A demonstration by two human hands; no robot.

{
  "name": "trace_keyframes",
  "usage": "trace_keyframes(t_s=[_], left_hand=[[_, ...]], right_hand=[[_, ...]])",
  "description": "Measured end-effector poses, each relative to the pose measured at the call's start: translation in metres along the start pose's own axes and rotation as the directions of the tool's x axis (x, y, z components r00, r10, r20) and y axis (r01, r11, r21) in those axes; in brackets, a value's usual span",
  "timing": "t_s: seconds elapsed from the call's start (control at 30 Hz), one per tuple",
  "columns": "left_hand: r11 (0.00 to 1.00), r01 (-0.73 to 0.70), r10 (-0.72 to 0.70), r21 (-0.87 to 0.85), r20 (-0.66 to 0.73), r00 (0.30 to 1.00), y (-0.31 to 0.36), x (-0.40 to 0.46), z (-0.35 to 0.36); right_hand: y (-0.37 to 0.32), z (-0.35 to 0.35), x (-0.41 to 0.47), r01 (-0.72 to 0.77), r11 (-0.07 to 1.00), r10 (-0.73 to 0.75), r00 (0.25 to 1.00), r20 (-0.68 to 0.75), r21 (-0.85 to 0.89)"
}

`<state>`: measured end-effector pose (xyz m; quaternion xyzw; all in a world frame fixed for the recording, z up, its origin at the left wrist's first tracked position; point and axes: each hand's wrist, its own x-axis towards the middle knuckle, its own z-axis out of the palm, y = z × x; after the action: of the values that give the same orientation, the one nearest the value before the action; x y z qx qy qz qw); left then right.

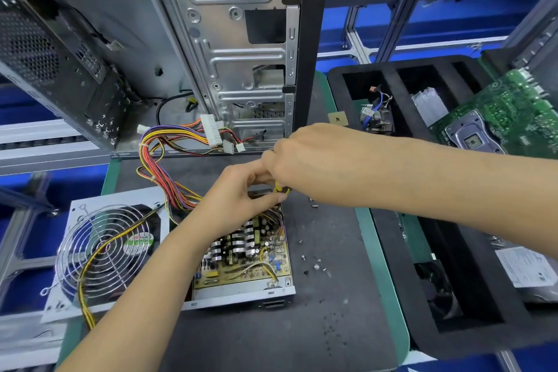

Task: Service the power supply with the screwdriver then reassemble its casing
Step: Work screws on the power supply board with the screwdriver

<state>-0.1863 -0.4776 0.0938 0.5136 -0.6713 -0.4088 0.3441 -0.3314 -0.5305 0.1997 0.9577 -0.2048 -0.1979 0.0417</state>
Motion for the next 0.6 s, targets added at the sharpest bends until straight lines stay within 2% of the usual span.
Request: trace_keyframes(t_s=[0.1, 0.27, 0.33, 0.4, 0.43, 0.5, 0.57, 0.6], left_hand=[[1.000, 0.009, -0.009, -0.015, 0.011, 1.000, -0.003, -0.002, -0.002], [1.000, 0.011, -0.012, 0.012, 0.012, 1.000, -0.002, -0.006, -0.003], [0.994, 0.043, -0.044, 0.097, 0.013, 0.999, -0.002, -0.008, -0.006], [0.946, 0.105, -0.118, 0.306, 0.022, 0.993, -0.005, -0.011, -0.016], [0.876, 0.139, -0.179, 0.461, 0.044, 0.983, -0.005, -0.013, -0.023], [0.651, 0.129, -0.307, 0.748, 0.105, 0.946, -0.003, -0.016, -0.037], [0.417, 0.022, -0.350, 0.909, 0.138, 0.926, 0.003, -0.019, -0.048], [0.342, -0.013, -0.318, 0.939, 0.129, 0.939, 0.007, -0.021, -0.056]], right_hand=[[-0.004, 0.002, -0.002, 0.016, 0.998, -0.021, 0.995, -0.095, -0.058], [-0.008, -0.001, 0.001, -0.030, 0.994, 0.021, 0.996, -0.089, -0.109], [-0.006, 0.000, -0.001, -0.080, 0.991, 0.070, 0.994, -0.086, -0.111], [-0.003, 0.004, -0.001, -0.126, 0.986, 0.118, 0.990, -0.080, -0.108], [-0.002, 0.007, 0.000, -0.124, 0.988, 0.119, 0.991, -0.062, -0.097], [-0.004, 0.014, 0.001, -0.117, 0.992, 0.119, 0.992, 0.039, -0.052], [-0.007, 0.022, 0.001, -0.092, 0.995, 0.095, 0.990, 0.105, -0.034], [-0.005, 0.027, -0.001, -0.097, 0.995, 0.099, 0.988, 0.118, -0.021]])
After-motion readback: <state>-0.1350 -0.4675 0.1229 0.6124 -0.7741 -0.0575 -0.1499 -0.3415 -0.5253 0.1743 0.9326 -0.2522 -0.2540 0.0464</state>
